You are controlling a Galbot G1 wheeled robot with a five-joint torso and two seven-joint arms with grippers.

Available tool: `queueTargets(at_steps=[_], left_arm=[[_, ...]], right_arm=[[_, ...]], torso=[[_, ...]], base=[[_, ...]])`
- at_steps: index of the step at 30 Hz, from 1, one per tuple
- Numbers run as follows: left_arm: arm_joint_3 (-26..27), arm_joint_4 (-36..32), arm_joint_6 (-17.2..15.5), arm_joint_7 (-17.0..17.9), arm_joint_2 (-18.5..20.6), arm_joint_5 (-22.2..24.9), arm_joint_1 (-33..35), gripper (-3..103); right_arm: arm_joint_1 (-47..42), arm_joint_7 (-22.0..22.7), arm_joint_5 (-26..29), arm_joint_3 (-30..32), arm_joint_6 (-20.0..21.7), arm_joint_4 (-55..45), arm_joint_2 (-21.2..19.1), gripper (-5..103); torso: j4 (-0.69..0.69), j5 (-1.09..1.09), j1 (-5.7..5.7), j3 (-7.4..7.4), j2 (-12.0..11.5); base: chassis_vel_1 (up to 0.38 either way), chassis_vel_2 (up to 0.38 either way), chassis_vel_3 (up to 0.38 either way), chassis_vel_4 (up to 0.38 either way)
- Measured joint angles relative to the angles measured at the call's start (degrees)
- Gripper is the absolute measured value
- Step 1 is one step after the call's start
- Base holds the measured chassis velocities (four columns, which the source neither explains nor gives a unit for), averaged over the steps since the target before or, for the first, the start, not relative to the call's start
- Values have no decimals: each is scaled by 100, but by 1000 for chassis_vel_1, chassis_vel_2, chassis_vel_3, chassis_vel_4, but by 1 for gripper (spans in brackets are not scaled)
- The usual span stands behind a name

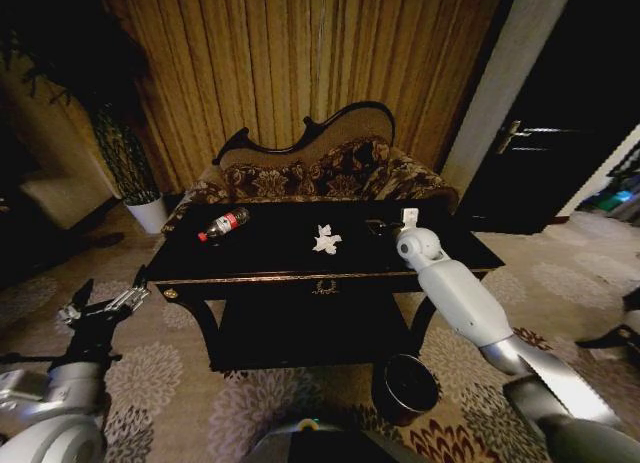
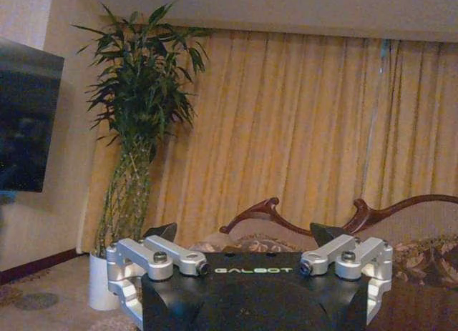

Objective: Move to the front of the table and place the trash on the table into the trash bin.

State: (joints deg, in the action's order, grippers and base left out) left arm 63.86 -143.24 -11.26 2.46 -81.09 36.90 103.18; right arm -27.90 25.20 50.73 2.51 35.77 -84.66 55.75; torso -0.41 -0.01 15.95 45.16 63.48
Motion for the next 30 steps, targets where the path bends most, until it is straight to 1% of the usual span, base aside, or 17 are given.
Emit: queueTargets(at_steps=[1, 5, 11, 16, 20, 22, 24, 25, 28, 30], left_arm=[[-2, 0, 2, -2, 0, -1, 1, 100], [-10, 0, 4, -9, 15, -3, -12, 100], [-47, 0, 4, -11, 36, -3, -33, 100], [-87, 0, 4, -12, 60, -5, -59, 100], [-112, 0, 4, -9, 109, -5, -109, 100], [-112, 0, 4, -8, 116, -5, -115, 100], [-112, 0, 4, -6, 150, -1, -142, 100], [-112, 0, 4, -6, 150, -1, -142, 100], [-112, 0, 6, -5, 161, 20, -164, 100], [-113, 0, 8, -6, 162, 22, -168, 100]], right_arm=[[-8, 1, 0, 2, -5, -11, -7, 2], [-14, 2, 0, 5, -13, -19, -28, 0], [-14, 2, 13, 5, -46, -35, -50, 0], [2, 2, 42, 1, -173, -69, -74, 0], [-33, -181, 45, 48, -550, -252, -155, 0], [-54, -210, 44, 66, -606, -296, -170, 0], [-234, -324, 35, 243, -901, -585, -272, 0], [-234, -324, 35, 243, -901, -585, -272, 0], [-647, -395, 32, 544, -1133, -1053, -445, 0], [-740, -400, 32, 615, -1159, -1138, -483, 0]], torso=[[0, 0, 0, 0, 0], [0, 0, 0, 0, 0], [0, 0, 0, 0, 0], [0, 0, 0, 0, 0], [1, -1, 0, 0, 0], [0, 0, 0, 0, 0], [1, 0, 0, 0, 0], [1, 0, 0, 0, 0], [0, 1, 0, 0, 0], [0, 2, 0, 0, 0]], base=[[0, 0, 0, 0], [0, 0, 0, 0], [0, 0, 0, 0], [0, 0, 0, 0], [0, 0, 0, 0], [0, 0, 0, 0], [0, 0, 0, 0], [0, 0, 0, 0], [0, 0, 0, 0], [0, 0, 0, 0]])
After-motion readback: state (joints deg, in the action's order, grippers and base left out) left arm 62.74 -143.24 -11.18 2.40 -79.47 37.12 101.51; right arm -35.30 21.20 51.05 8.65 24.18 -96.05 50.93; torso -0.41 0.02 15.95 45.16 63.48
